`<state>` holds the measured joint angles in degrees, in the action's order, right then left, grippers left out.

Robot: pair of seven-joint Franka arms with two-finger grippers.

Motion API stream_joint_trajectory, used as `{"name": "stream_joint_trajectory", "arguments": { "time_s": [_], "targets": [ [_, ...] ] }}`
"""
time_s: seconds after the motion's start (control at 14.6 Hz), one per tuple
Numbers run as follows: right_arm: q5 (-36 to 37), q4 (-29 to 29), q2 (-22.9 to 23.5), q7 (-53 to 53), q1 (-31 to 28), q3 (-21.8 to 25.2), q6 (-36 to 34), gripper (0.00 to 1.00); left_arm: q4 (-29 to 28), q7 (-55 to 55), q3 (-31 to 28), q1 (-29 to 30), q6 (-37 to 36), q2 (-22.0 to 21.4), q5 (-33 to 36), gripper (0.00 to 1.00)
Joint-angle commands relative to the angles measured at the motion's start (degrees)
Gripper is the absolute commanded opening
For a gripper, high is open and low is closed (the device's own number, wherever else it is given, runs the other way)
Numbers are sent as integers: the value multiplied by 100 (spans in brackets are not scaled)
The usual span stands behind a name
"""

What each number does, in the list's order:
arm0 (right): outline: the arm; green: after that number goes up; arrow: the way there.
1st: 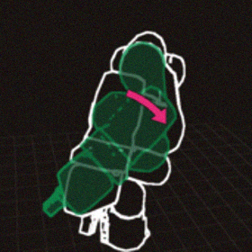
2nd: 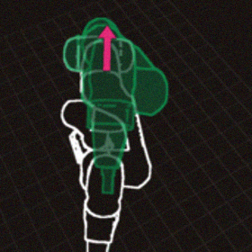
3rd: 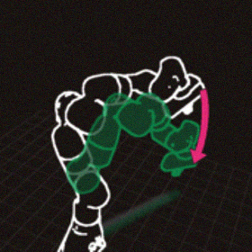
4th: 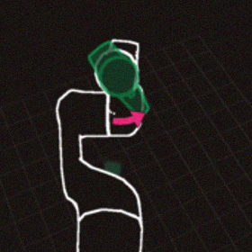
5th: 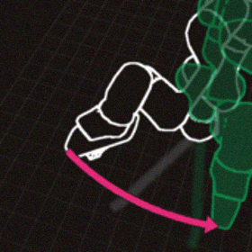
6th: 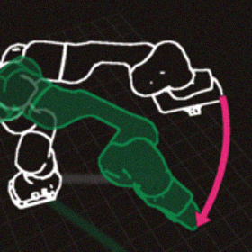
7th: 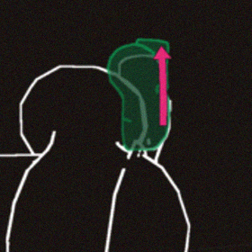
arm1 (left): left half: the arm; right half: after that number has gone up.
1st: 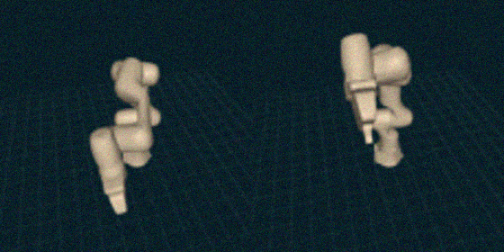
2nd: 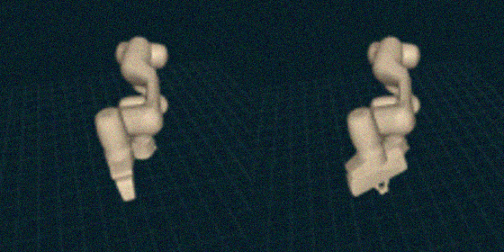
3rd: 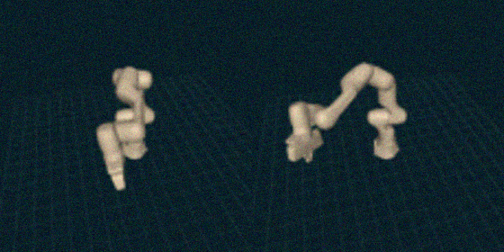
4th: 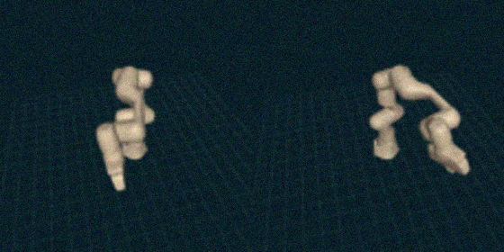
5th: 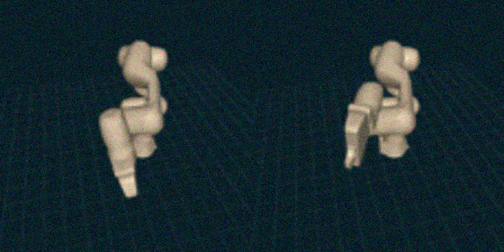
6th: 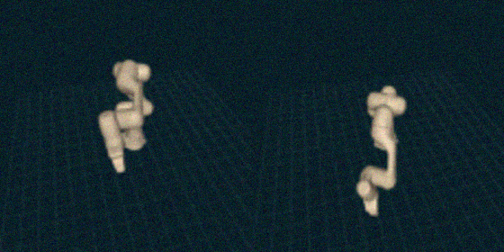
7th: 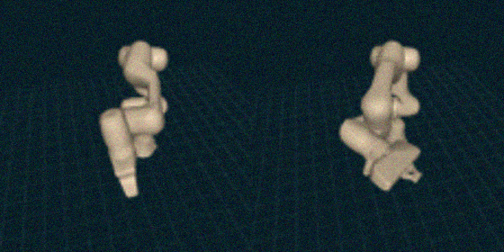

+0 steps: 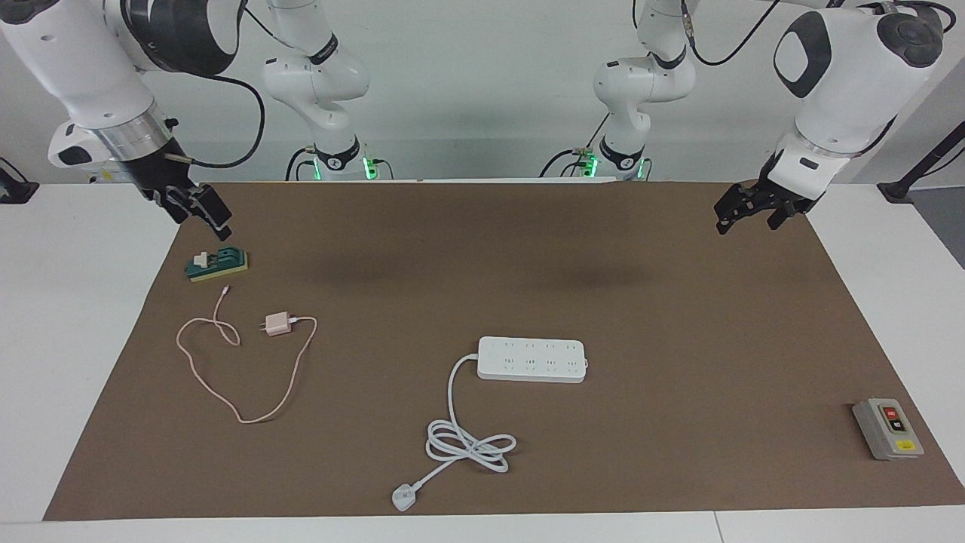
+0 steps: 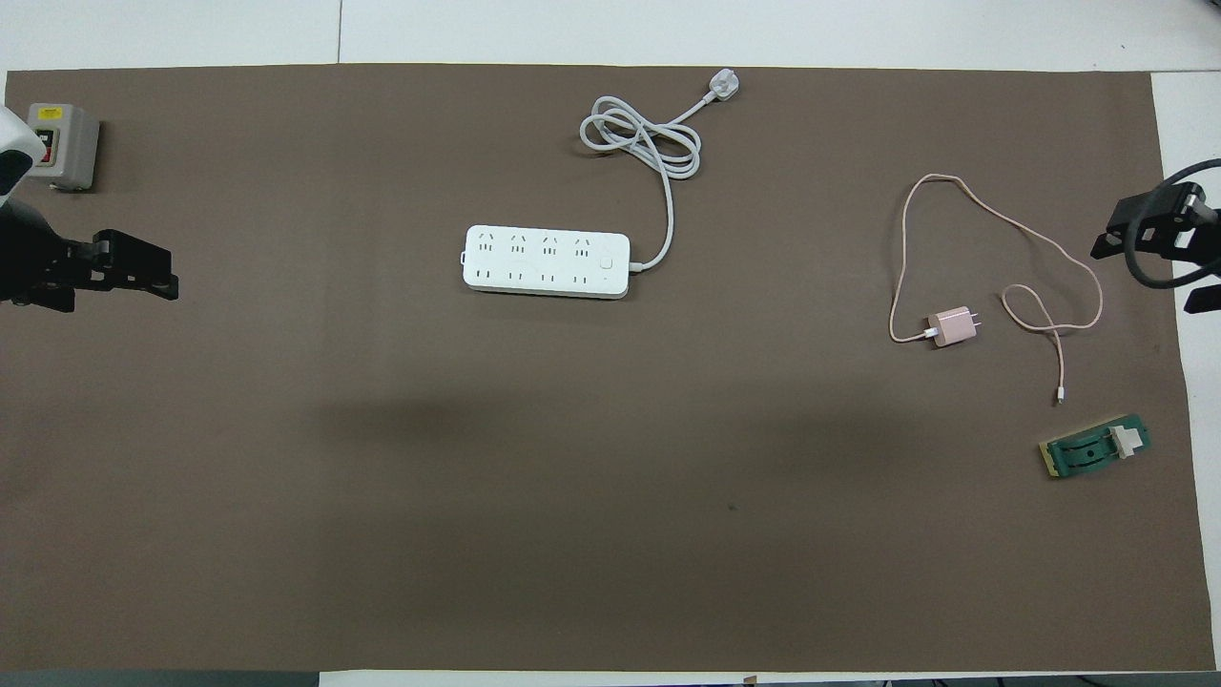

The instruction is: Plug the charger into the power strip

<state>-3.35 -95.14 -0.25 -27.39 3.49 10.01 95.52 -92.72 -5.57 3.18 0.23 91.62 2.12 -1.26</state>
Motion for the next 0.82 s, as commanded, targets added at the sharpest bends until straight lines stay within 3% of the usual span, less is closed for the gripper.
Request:
{"name": "stream_joint_trajectory", "arguments": {
  "time_s": [0.0,0.14,0.27,0.48,0.61,0.75],
  "targets": [
    [-323,-259,-2,-1299,-50,-25,-174,100,-45,-243,-36,-50,32,-10,-295,100],
    [-639,-408,103,-2327,-85,-25,-218,100,-36,-296,-36,-58,32,78,-471,100],
    [-1113,-592,296,-3172,-304,-16,-253,100,-36,-366,-45,-58,58,209,-1102,100],
    [-1887,-822,604,-3272,-569,-16,18,100,105,-962,-28,-67,76,288,-1445,100],
    [-2265,-962,806,-3404,-587,-8,334,100,140,-1296,-54,-6,-29,368,-2383,100],
    [-2608,-980,1069,-3466,-718,-8,502,100,201,-984,-80,65,-56,377,-2678,100]
  ]
}}
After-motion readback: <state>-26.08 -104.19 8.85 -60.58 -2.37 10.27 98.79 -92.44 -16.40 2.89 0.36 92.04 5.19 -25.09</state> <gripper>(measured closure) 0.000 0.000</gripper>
